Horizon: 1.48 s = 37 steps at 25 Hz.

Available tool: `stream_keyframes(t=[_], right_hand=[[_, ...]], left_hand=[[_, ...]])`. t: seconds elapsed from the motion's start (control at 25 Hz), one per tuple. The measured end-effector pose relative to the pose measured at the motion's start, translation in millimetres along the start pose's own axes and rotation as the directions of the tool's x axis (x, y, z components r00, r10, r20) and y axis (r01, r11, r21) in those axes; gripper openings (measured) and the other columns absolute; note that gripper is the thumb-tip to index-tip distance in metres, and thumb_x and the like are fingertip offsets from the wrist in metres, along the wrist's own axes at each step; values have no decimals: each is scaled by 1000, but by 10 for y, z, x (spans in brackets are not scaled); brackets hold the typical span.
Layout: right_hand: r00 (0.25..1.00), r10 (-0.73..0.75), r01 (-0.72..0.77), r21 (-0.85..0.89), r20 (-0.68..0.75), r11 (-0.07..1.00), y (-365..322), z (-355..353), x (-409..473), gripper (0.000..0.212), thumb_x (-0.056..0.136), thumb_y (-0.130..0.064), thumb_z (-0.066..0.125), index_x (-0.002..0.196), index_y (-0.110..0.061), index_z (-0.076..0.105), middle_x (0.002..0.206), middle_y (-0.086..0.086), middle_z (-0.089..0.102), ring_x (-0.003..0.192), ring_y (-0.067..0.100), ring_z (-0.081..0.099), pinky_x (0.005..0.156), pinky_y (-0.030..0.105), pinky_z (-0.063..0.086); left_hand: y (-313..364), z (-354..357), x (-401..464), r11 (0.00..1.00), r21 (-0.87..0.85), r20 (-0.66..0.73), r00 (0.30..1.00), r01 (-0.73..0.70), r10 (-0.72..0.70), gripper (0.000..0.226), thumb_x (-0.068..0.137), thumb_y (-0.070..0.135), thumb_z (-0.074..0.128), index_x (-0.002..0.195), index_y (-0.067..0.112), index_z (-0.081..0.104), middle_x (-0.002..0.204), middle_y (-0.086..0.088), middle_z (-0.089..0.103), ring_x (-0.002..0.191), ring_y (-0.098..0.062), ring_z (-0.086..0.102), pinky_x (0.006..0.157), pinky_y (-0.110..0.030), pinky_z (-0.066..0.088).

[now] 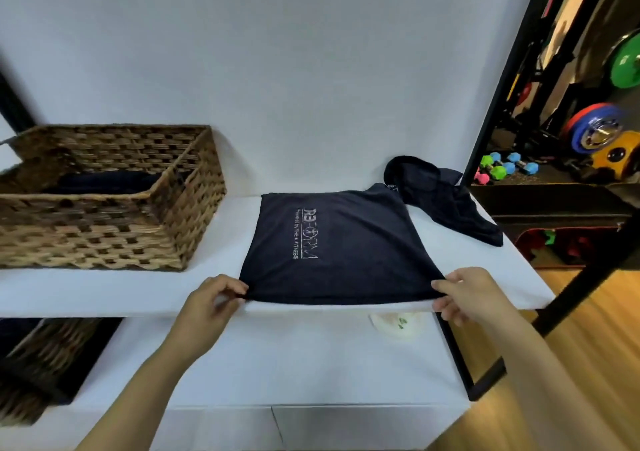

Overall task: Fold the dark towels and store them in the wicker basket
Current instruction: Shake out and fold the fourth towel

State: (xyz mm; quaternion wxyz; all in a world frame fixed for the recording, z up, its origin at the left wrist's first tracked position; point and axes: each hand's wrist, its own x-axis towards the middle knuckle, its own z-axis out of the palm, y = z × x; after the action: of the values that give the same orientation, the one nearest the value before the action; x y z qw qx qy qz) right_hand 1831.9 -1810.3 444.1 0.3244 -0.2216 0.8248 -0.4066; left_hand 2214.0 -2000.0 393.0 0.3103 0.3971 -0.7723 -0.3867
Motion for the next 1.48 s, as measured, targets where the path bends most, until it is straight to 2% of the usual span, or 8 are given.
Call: stream_keyframes(t=[0.28,0.4,0.56,0.76,1.04,1.2,1.36,1.48], right_hand=[[960,-163,128,-161,-226,979,-192,121,-68,13,92,-17,62,91,-7,55,77,10,64,64,26,57,56,32,43],[824,-471,426,-205,-315,881,-649,520,-152,3,94,-13,62,96,-12,61,95,2,61,86,21,59,74,32,43],[632,-767,753,-148,-111,642,-1104,1524,-378,14,93,-9,64,104,-14,71,100,-4,59,91,10,61,86,22,47],[722,-683,692,80,-110,718,-1040,1954,-541,10,92,-7,66,96,-16,69,88,-10,70,83,4,65,75,13,49],[721,-682,692,158,-120,704,-1097,1950,-510,13,93,-6,66,99,-16,73,93,-9,73,88,5,68,80,16,52],[659,-747,752,126,-92,647,-1073,1923,-482,17,93,-2,64,100,-14,75,96,-6,69,90,9,67,80,17,51],[671,-736,740,145,-89,657,-1050,1874,-508,18,94,-4,62,100,-21,66,95,-11,68,88,7,65,77,15,49],[697,-717,711,-102,-33,696,-945,1783,-506,20,95,-15,60,104,-30,49,98,-14,62,89,6,60,75,24,50]], left_hand=[[211,16,62,979,34,-130,970,-200,203,34,92,-8,63,94,26,66,105,11,64,96,-15,67,81,-37,56],[422,79,242,950,-18,-120,944,-312,308,33,93,-4,61,96,28,66,105,11,63,89,-20,68,75,-48,58],[628,151,422,927,-109,-104,932,-358,348,24,94,-1,62,97,22,70,103,10,64,91,-20,68,77,-47,59],[630,119,584,922,-190,-117,940,-338,320,25,92,1,66,97,25,71,97,8,67,90,-21,68,77,-45,60],[574,166,675,915,-277,-101,956,-293,275,22,92,1,67,100,22,70,93,6,70,87,-18,71,77,-46,61],[549,179,706,910,-200,-90,931,-364,353,33,94,4,64,121,23,67,100,7,64,90,-16,67,78,-39,61],[552,207,750,892,-92,-84,896,-443,437,16,94,5,65,107,11,71,106,9,58,90,-14,64,74,-35,59],[647,210,765,890,-44,-85,889,-455,450,18,94,2,63,105,15,67,111,14,60,91,-9,62,74,-26,53]])
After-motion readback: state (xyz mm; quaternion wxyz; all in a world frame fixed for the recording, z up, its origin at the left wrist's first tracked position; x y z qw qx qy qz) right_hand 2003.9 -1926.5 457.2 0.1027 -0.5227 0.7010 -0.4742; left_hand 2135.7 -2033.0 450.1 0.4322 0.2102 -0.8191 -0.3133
